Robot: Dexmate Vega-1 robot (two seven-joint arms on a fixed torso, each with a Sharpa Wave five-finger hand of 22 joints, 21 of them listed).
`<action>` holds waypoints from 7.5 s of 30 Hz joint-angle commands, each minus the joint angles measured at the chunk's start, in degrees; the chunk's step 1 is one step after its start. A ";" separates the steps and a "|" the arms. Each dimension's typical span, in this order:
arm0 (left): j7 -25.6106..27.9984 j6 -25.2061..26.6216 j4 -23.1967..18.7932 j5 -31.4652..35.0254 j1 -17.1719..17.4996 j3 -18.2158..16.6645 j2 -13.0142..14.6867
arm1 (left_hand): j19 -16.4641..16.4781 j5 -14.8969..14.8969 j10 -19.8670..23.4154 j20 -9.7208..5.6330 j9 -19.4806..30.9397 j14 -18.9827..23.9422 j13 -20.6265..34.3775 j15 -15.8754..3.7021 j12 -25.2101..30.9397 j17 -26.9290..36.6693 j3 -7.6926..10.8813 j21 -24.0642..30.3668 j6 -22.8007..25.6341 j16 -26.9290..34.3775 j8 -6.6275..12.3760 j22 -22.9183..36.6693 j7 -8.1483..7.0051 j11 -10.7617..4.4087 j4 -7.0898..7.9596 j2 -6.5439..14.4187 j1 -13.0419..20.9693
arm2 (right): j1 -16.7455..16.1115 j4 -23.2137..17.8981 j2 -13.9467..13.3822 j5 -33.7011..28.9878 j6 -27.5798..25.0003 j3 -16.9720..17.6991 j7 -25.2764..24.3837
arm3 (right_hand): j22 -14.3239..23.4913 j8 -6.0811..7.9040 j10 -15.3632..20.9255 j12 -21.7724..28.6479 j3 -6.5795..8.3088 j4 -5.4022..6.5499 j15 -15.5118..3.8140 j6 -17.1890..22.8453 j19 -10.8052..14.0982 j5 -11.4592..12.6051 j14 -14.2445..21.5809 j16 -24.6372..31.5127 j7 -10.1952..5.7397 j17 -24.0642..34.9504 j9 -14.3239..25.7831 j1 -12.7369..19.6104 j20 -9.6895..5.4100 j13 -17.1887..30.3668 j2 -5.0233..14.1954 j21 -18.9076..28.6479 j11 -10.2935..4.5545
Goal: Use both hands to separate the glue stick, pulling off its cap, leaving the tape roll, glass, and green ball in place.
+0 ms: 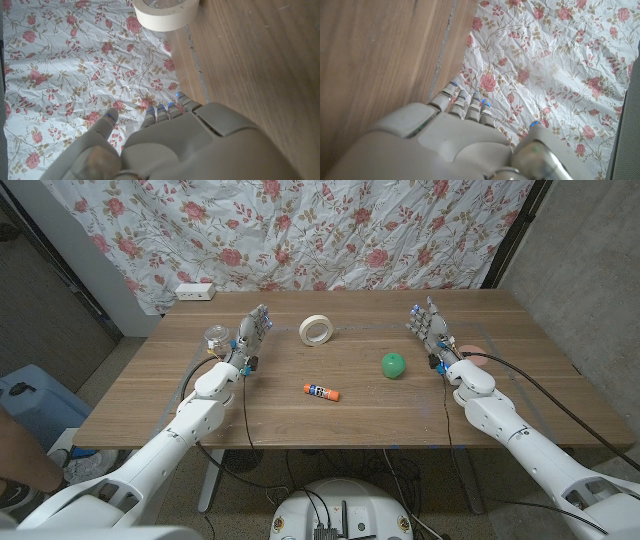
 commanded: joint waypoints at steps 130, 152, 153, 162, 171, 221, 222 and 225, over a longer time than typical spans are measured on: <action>-20.12 44.83 -58.88 73.96 1.60 16.80 31.99 | 8.65 -1.32 21.85 -6.62 0.31 11.02 0.18 -8.34 -0.57 0.04 0.26 -1.33 21.80 -0.48 3.15 -0.01 -10.13 -10.48 -18.57 -13.04 29.50 | -7.02 -2.84 -4.52 -1.02 6.01 4.63 -2.12 | 0.06 0.64 0.64 0.58 1.02 -0.77 -0.45 1.28 -1.15 1.28 -0.27 0.86 -0.25 -3.68 0.04 -0.15 -0.92 -0.86 0.73 0.83 -0.16; -24.16 43.25 -56.69 93.18 5.33 19.24 26.13 | 7.87 -1.41 22.42 -5.29 0.33 12.04 0.17 -8.54 -0.72 0.03 -0.66 -1.31 22.31 -0.20 3.09 0.03 -10.58 -10.54 -18.41 -13.95 32.41 | -7.19 -2.81 -4.20 0.28 5.34 4.77 -1.41 | 0.06 0.70 0.64 0.58 1.17 -0.83 -0.48 1.39 -1.15 1.32 -0.37 0.93 0.03 -4.17 0.04 -0.39 -0.92 -0.88 0.79 0.87 0.01; -24.38 42.90 -56.45 93.65 5.43 19.25 25.82 | 7.76 -1.41 22.45 -5.19 0.34 12.06 0.17 -8.50 -0.72 0.03 -0.71 -1.33 22.30 -0.20 3.08 0.03 -10.60 -10.54 -18.40 -13.96 32.51 | -7.15 -2.76 -4.18 0.26 5.34 4.75 -1.41 | 0.06 0.70 0.62 0.58 1.18 -0.84 -0.49 1.41 -1.15 1.32 -0.35 0.94 0.02 -4.18 0.04 -0.40 -0.93 -0.88 0.80 0.87 0.07; -25.59 42.68 -54.78 97.81 7.18 18.87 22.94 | 7.02 -1.45 23.04 -4.79 0.35 12.53 0.18 -8.10 -0.63 0.03 -1.21 -1.37 22.67 -0.13 3.13 0.04 -10.66 -10.52 -18.30 -14.01 33.43 | -7.65 -3.38 -4.81 0.66 4.50 4.80 -1.00 | 0.06 0.75 0.63 0.58 1.27 -0.86 -0.47 1.54 -1.13 1.34 -0.36 0.98 0.04 -4.36 0.04 -0.46 -0.95 -0.89 0.86 0.88 -0.08; -25.93 41.68 -52.82 100.07 7.75 18.99 20.43 | 6.70 -1.35 24.75 -4.26 0.38 13.62 0.20 -8.09 -0.37 0.04 -1.93 -1.18 24.40 0.09 3.63 0.06 -11.21 -10.67 -18.16 -13.77 34.87 | -7.73 -3.24 -4.58 1.17 4.42 4.73 -0.50 | 0.06 0.76 0.67 0.60 1.35 -0.89 -0.48 1.61 -1.14 1.35 -0.37 1.01 0.12 -4.54 0.05 -0.53 -1.04 -0.89 0.89 0.88 0.10; -18.43 38.05 -45.67 101.31 6.75 20.11 16.24 | 11.25 -0.90 44.73 -2.29 0.59 24.83 0.33 -9.26 -0.35 0.00 -8.54 -0.34 43.29 0.51 5.22 0.15 -13.40 -11.00 -17.43 -10.35 42.89 | -7.02 -0.90 -2.86 1.94 5.30 4.46 -0.01 | 0.06 0.88 0.75 0.66 1.96 -1.13 -0.52 2.13 -1.05 1.43 -0.34 1.17 0.23 -5.34 0.07 -0.66 -1.17 -0.89 1.19 0.92 0.16; -18.28 38.24 -45.57 101.55 6.74 20.18 16.10 | 11.32 -0.87 45.47 -2.28 0.58 25.13 0.34 -9.31 -0.26 -0.01 -8.63 -0.39 43.56 0.51 5.10 0.15 -13.45 -10.97 -17.44 -10.26 43.15 | -7.07 -0.93 -2.89 1.95 5.30 4.50 -0.05 | 0.06 0.88 0.77 0.67 1.97 -1.13 -0.47 2.14 -1.05 1.43 -0.30 1.19 0.22 -5.36 0.08 -0.67 -1.14 -0.88 1.19 0.92 0.16; -18.07 37.90 -45.16 101.48 6.42 20.38 16.00 | 11.80 -0.82 47.48 -2.29 0.57 25.81 0.33 -9.71 -0.15 -0.02 -9.01 -0.43 45.19 0.44 5.03 0.15 -13.35 -10.99 -17.44 -10.17 43.81 | -7.15 -0.93 -2.88 2.05 5.35 4.59 -0.07 | 0.06 0.90 0.78 0.67 2.00 -1.14 -0.47 2.20 -1.01 1.43 -0.28 1.21 0.25 -5.40 0.08 -0.69 -1.15 -0.88 1.20 0.94 0.16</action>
